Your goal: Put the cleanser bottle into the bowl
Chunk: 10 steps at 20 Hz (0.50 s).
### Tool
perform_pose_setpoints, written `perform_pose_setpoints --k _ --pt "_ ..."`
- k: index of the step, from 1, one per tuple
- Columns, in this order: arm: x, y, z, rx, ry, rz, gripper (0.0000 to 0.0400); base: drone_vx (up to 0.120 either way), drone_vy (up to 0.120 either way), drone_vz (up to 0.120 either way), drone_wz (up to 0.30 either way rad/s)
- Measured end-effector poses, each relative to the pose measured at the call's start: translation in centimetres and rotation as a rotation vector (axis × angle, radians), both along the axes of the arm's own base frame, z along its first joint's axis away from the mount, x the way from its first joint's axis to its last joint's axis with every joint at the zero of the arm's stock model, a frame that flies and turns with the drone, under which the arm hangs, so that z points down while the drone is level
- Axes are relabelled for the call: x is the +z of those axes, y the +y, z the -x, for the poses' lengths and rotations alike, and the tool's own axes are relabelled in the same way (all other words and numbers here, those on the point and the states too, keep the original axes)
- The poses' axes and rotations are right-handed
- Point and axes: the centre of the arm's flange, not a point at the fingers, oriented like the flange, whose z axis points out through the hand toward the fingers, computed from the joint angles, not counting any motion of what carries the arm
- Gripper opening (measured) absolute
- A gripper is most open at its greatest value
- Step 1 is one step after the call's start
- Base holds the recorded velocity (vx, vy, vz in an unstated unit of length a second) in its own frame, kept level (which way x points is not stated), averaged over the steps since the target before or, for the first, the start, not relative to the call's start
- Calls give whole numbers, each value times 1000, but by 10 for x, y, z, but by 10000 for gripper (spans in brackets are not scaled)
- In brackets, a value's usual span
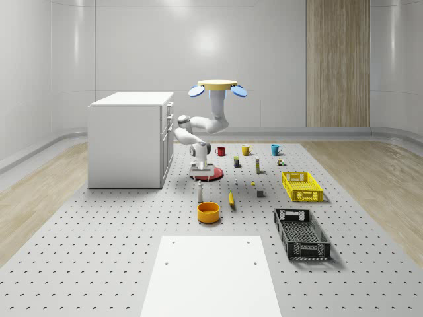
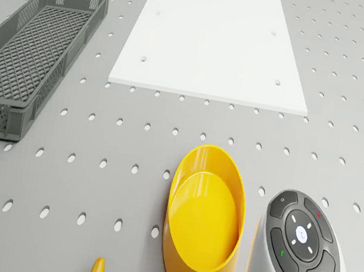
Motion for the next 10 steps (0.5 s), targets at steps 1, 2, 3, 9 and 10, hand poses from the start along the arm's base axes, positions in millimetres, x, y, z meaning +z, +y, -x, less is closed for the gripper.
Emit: perform_pose_setpoints --k 1,2,3,9,10 --pt "0 1 0 0 0 0 400 0 0 0 0" --pt "0 3 0 0 0 0 400 0 0 0 0" --pt "1 4 0 0 0 0 400 0 0 0 0" --pt "13 7 0 0 0 0 400 0 0 0 0" --pt "16 7 0 0 0 0 400 0 0 0 0"
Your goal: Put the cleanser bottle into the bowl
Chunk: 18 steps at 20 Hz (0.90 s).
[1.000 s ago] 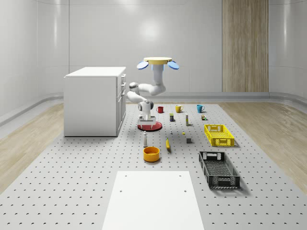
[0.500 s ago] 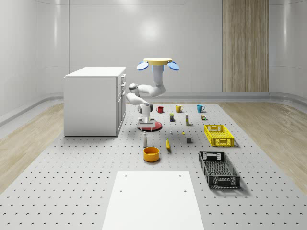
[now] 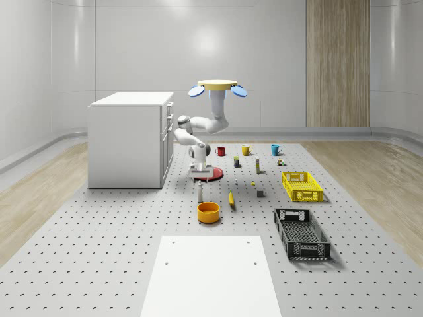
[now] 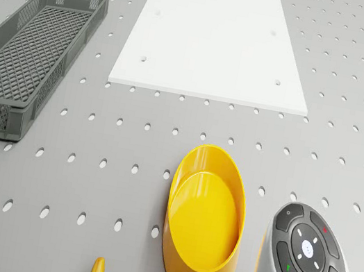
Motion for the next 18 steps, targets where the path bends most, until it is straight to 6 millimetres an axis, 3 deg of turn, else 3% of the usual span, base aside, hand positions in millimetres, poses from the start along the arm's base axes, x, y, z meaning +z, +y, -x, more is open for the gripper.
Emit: perform_pose_setpoints --k 7,18 --pt "13 1 0 0 0 0 400 0 0 0 0" --pt "17 1 -4 0 0 0 400 0 0 0 0"
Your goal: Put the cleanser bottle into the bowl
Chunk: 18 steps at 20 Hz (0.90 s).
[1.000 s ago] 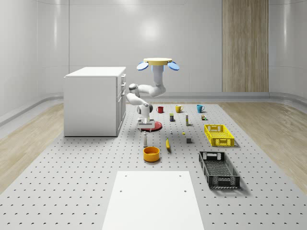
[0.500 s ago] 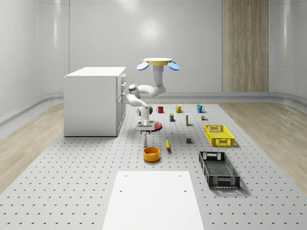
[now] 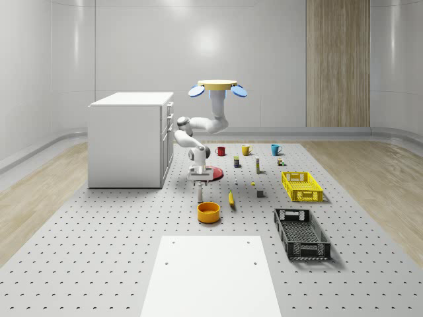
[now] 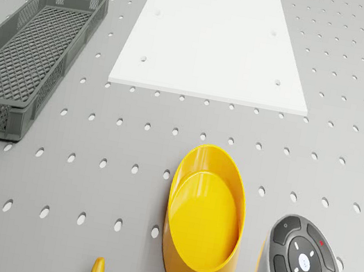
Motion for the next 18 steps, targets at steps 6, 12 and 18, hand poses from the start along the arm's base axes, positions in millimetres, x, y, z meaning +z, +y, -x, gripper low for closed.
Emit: perform_pose_setpoints --k 6,12,18 --pt "0 2 -1 0 0 0 400 0 0 0 0" --pt "0 4 -2 0 0 0 204 0 0 0 0" --pt "0 4 -2 3 1 2 155 0 0 0 0"
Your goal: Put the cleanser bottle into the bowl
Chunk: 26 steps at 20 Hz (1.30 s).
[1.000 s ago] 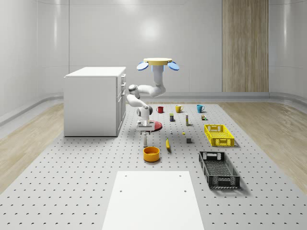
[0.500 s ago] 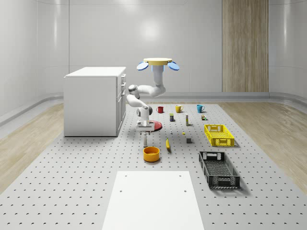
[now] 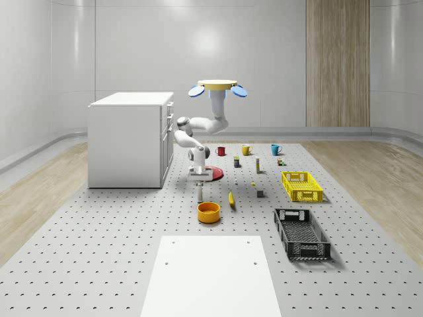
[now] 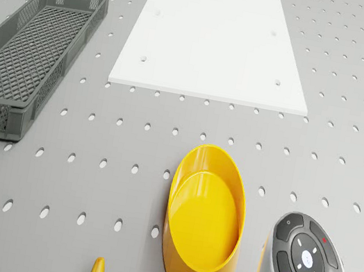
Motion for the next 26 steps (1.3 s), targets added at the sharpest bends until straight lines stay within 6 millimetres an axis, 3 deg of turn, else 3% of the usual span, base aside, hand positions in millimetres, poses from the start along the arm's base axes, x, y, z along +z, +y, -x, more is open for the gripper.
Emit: perform_pose_setpoints --k 5,11,20,26 --pt "-6 0 0 -6 1 3 154 0 0 0 0" --pt "-29 0 0 -4 1 3 154 0 7 40 0" --pt "-62 0 0 -4 1 3 154 116 120 120 0" --pt "-68 0 0 -4 1 4 154 120 0 7 0"
